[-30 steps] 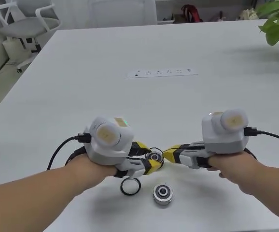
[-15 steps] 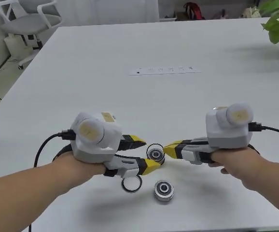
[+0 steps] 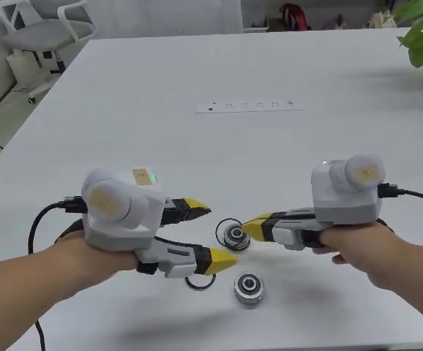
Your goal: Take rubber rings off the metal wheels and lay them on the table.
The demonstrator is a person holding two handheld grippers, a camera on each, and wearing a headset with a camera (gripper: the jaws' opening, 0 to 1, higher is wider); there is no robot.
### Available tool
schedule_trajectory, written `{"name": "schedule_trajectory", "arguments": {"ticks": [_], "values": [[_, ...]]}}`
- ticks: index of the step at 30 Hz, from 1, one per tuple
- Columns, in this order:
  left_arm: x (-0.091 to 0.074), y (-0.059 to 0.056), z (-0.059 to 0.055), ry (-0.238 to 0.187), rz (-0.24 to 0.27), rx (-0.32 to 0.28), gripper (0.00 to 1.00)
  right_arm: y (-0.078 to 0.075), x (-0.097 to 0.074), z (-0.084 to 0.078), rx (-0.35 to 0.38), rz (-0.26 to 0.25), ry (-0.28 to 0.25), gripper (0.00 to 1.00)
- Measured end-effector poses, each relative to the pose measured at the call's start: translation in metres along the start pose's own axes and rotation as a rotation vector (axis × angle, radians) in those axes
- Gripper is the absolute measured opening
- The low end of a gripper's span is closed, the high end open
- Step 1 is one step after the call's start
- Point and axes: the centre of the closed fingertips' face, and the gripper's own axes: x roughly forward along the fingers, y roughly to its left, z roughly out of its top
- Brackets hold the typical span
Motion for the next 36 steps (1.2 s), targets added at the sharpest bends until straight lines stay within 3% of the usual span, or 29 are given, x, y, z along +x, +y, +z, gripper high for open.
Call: {"name": "schedule_trajectory", "arguments": {"ticks": [10,24,36], "values": [[-0.014,-0.007,-0.005,0.012,-0.011,0.042,0.64,0.013,0.005,-0.002,0.002,0.048,0.018,0.0],[-0.038,-0.009,-0.015,0.012,0.001,0.034,0.75,0.036,0.014,-0.01,0.013,0.116,0.065,0.0],[-0.054,-0.002,-0.028,0.034,0.037,0.003,0.8,0.048,0.025,-0.018,0.031,0.151,0.108,0.0]]}}
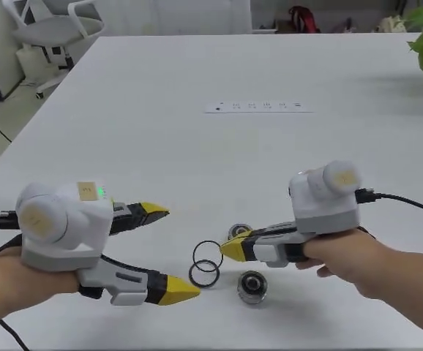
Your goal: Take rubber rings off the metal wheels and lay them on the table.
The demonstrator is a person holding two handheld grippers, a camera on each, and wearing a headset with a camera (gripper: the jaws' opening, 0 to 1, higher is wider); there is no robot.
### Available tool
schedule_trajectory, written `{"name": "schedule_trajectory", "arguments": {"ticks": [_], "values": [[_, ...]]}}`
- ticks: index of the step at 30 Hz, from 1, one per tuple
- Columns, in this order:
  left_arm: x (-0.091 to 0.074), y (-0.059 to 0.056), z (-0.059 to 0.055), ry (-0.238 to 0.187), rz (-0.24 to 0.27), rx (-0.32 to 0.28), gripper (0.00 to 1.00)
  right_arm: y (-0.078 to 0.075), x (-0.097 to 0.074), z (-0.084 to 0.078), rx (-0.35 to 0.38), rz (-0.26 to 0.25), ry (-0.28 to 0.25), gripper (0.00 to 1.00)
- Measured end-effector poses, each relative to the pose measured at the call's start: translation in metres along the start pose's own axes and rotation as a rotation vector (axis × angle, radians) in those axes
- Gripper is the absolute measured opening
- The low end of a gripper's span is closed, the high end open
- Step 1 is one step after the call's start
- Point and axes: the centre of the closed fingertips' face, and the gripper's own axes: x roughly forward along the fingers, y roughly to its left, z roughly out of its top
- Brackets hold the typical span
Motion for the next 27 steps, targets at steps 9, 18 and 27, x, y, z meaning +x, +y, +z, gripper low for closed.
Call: {"name": "schedule_trajectory", "arguments": {"ticks": [9,18,27], "values": [[-0.008,-0.001,-0.002,-0.01,0.0,-0.02,0.84,0.0,0.008,-0.009,0.013,-0.004,0.043,0.0],[-0.012,-0.002,-0.008,-0.001,0.007,-0.021,0.85,-0.001,0.015,-0.02,0.015,-0.016,0.084,0.0],[-0.011,-0.004,-0.011,0.009,0.005,-0.021,0.84,-0.004,0.018,-0.026,-0.001,-0.045,0.105,0.0]]}}
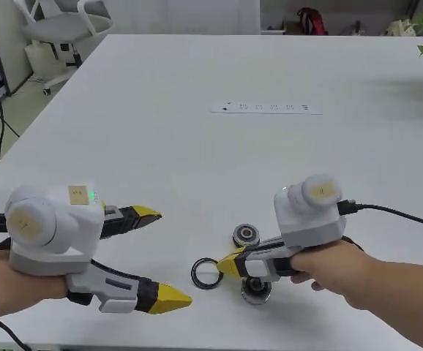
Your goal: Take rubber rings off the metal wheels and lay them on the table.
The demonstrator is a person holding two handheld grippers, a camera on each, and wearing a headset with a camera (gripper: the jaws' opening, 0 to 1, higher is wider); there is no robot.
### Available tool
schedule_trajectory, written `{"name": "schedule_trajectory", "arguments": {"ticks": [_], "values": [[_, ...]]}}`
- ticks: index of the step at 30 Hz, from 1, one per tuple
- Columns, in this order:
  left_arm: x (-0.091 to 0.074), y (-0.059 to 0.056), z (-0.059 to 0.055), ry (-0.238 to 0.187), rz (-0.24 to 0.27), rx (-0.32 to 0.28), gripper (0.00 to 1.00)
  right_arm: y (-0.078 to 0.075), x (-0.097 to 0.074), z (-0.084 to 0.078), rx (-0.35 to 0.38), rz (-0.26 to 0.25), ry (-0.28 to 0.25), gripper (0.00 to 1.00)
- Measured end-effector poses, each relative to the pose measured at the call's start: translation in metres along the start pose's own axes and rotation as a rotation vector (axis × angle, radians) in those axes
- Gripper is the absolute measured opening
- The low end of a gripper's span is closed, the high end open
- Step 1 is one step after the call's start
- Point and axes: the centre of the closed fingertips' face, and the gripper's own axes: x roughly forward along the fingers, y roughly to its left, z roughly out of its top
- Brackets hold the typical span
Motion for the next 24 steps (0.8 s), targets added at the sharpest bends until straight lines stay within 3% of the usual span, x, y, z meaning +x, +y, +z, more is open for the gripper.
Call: {"name": "schedule_trajectory", "arguments": {"ticks": [8,17,24], "values": [[-0.001,-0.001,-0.007,0.022,-0.001,0.001,0.83,-0.005,-0.001,0.0,0.005,-0.03,-0.01,0.0],[0.0,-0.002,-0.006,0.026,0.0,0.004,0.83,-0.007,-0.003,0.002,0.002,-0.046,-0.021,0.05],[0.001,-0.003,-0.004,0.027,-0.006,0.01,0.82,-0.012,-0.014,0.015,0.008,-0.059,-0.06,0.07]]}}
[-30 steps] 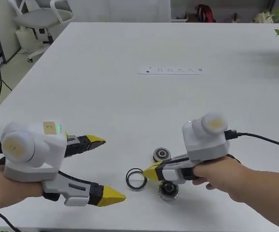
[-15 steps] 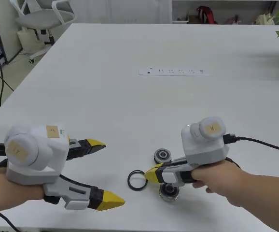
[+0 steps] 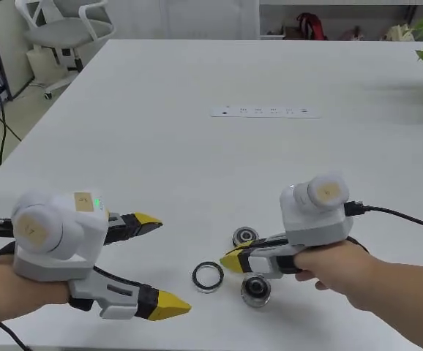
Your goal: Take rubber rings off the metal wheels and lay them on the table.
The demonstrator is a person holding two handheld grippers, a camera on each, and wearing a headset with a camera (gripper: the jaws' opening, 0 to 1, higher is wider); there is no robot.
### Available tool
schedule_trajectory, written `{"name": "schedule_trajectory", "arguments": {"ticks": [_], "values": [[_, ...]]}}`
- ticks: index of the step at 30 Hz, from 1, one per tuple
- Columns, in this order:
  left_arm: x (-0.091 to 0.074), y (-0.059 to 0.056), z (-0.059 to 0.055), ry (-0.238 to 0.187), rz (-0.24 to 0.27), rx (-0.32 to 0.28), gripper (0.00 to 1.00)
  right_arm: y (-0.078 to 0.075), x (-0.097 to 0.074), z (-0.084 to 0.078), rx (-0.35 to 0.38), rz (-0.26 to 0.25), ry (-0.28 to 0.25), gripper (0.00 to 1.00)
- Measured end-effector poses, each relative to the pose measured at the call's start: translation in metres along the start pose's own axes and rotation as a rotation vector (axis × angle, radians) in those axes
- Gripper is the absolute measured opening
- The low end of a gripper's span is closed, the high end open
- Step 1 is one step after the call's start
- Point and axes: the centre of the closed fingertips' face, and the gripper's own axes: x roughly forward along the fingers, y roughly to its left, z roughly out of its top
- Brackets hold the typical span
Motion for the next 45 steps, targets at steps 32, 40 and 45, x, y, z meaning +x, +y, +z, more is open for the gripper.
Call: {"name": "schedule_trajectory", "arguments": {"ticks": [32,40,45], "values": [[0.026,0.026,0.027,-0.043,0.023,-0.026,0.72,-0.039,-0.044,0.012,-0.135,-0.132,-0.062,0.19],[0.038,0.037,0.021,-0.021,0.029,-0.037,0.68,-0.05,-0.046,0.004,-0.151,-0.162,-0.052,0.21],[0.046,0.038,0.019,-0.006,0.024,-0.036,0.66,-0.054,-0.042,0.0,-0.182,-0.162,-0.034,0.22]]}}
